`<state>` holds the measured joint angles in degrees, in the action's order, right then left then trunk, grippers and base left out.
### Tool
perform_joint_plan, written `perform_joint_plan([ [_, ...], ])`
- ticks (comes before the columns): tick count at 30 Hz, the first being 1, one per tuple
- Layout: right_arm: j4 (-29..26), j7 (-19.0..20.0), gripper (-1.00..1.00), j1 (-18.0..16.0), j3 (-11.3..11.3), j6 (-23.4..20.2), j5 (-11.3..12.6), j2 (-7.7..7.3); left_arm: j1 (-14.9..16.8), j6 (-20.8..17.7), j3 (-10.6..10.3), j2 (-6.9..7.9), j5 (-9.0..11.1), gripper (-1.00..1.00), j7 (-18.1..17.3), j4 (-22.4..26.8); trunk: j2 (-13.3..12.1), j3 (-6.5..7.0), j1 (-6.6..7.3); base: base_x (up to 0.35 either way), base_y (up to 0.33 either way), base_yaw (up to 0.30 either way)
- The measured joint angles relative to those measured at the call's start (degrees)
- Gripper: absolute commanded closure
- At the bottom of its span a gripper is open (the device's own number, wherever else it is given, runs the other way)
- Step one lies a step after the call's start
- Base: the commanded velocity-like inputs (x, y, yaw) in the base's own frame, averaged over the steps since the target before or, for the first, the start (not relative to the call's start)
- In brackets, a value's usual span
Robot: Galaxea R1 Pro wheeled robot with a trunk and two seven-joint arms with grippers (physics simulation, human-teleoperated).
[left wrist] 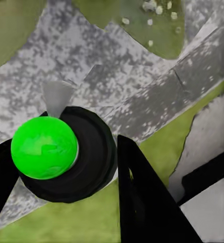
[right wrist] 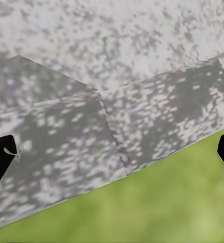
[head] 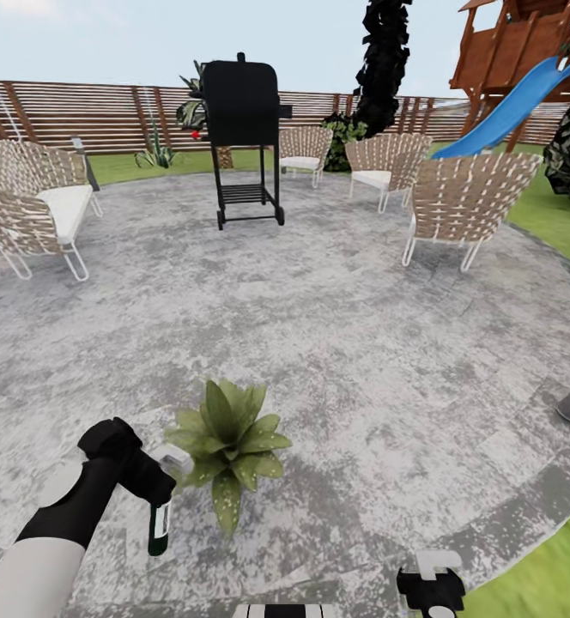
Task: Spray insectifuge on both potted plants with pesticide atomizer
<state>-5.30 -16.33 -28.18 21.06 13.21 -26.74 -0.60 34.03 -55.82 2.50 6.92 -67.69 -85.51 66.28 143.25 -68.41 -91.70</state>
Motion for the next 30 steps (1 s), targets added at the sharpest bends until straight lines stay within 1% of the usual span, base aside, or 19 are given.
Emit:
perform_joint_plan([
  [1,0.00,-0.02,-1.00,0.00,0.00,0.00,-0.01,-0.01,0.54,0.27,-0.14,0.15,-0.40,1.00,-2.47,0.05,0.00,0.00,0.00,0.213,0.028,-0.261],
  [2,0.00,0.00,-1.00,0.00,-0.01,0.00,-0.02,-0.02,1.01,0.48,-0.23,0.63,-1.17,1.00,-3.85,0.08,0.00,0.00,-0.01,0.137,0.018,-0.262],
  [3,0.00,0.00,-1.00,-0.01,-0.01,0.00,-0.02,-0.02,1.32,0.58,-0.27,1.07,-1.92,1.00,-3.90,0.09,0.00,0.00,-0.02,0.070,0.009,-0.262],
  [4,0.00,0.01,-1.00,0.00,-0.01,0.00,-0.02,-0.03,1.67,0.68,-0.30,1.63,-3.32,1.00,-3.90,0.10,0.00,0.00,-0.03,0.029,0.004,-0.263],
  [5,0.00,0.02,-1.00,0.01,-0.01,0.00,-0.02,-0.03,1.93,0.77,-0.32,2.03,-5.71,1.00,-3.90,0.10,0.00,0.00,-0.03,0.015,0.002,-0.263],
  [6,0.00,0.01,-1.00,0.00,-0.01,0.00,-0.02,-0.03,2.03,0.82,-0.32,2.17,-7.59,1.00,-3.91,0.10,0.00,0.00,-0.03,0.009,0.001,-0.263],
  [8,0.00,-0.01,-1.00,0.00,-0.01,0.00,-0.03,-0.03,2.12,0.85,-0.31,2.26,-9.65,1.00,-3.91,0.11,0.00,0.00,-0.04,0.004,0.001,-0.215],
  [12,0.01,-0.06,-1.00,-0.01,-0.01,0.00,-0.03,-0.02,3.04,0.91,-0.31,2.62,-11.52,1.00,-3.91,0.13,0.00,0.00,-0.04,-0.035,0.010,-0.050],
  [14,0.02,-0.10,-1.00,-0.03,-0.01,0.00,-0.06,-0.04,3.27,0.91,-0.31,2.61,-11.95,1.00,-3.91,0.14,0.00,0.00,-0.06,-0.213,0.088,-0.008],
  [18,0.02,-0.11,-1.00,0.00,0.00,0.00,-0.18,-0.15,3.47,0.88,-0.27,2.53,-12.12,1.00,-3.91,0.13,0.00,-0.01,-0.07,-0.291,0.135,-0.002],
  [21,0.01,-0.11,-1.00,0.01,0.00,0.04,-0.20,-0.18,4.51,0.95,-0.31,2.46,-12.06,1.00,-3.92,-0.18,0.00,-0.01,-0.06,-0.234,0.220,0.000],
  [25,-0.02,-0.10,-1.00,0.02,0.00,0.01,-0.06,-0.07,4.70,0.90,-0.82,1.84,-12.05,1.00,-3.92,-0.64,0.00,0.00,-0.02,0.049,0.294,-0.021],
  [30,-0.08,-0.10,-1.00,0.02,0.00,0.00,-0.02,-0.10,4.71,0.88,-0.93,1.66,-12.07,1.00,-3.93,-0.72,0.00,0.13,-0.02,0.145,0.283,-0.192],
])
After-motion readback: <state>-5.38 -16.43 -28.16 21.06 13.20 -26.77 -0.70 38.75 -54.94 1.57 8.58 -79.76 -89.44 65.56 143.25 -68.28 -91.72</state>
